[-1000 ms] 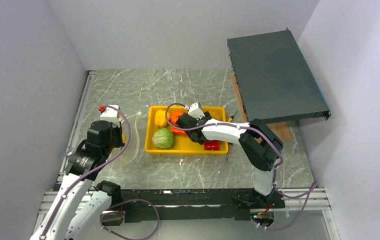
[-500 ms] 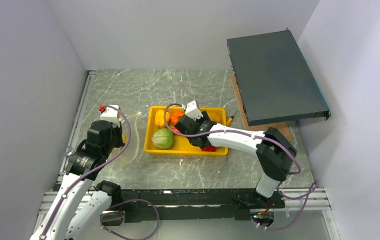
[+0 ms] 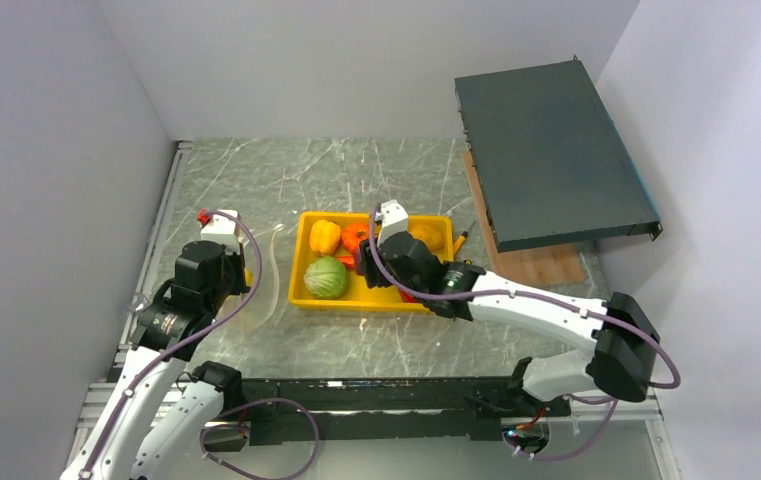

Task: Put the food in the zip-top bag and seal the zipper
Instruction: Pick up the fake vegetable from the bin, then place the fake vegetable in the zipper food storage bag.

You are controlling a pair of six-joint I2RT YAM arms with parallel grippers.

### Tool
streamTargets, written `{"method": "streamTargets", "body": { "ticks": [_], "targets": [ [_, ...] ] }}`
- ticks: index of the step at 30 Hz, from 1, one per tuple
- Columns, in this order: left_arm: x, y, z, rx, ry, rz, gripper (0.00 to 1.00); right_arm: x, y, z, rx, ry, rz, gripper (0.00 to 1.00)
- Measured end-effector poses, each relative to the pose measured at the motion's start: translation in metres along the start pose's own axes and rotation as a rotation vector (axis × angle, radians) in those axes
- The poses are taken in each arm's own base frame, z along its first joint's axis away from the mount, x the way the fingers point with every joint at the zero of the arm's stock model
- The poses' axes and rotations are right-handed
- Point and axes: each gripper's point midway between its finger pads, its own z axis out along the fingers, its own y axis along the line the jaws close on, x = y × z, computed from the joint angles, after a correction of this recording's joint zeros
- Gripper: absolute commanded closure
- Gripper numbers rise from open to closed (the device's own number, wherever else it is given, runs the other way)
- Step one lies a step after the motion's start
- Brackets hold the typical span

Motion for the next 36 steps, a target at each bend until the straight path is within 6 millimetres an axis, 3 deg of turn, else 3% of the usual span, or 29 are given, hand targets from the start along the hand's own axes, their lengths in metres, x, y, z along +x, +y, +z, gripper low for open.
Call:
{"method": "streamTargets", "body": {
  "ticks": [8, 13, 26, 36],
  "targets": [
    [-0.001, 0.0, -0.001, 0.001, -0.008, -0.001, 1.0, -0.031, 0.12, -0.037, -0.529, -0.131, 0.085, 1.0],
    [-0.003, 0.0, -0.004, 0.003, -0.02, -0.004, 1.0, -0.042, 0.178, -0.035, -0.695, -0.14, 0.1, 1.0],
    [-0.008, 0.003, -0.011, 0.003, -0.058, -0.01, 1.0, -0.045, 0.217, 0.025, -0.666, -0.103, 0.298, 1.0],
    [-0.01, 0.005, -0.012, -0.007, -0.07, -0.01, 1.0, -0.04, 0.217, 0.069, -0.539, -0.095, 0.425, 0.98]
  ]
}}
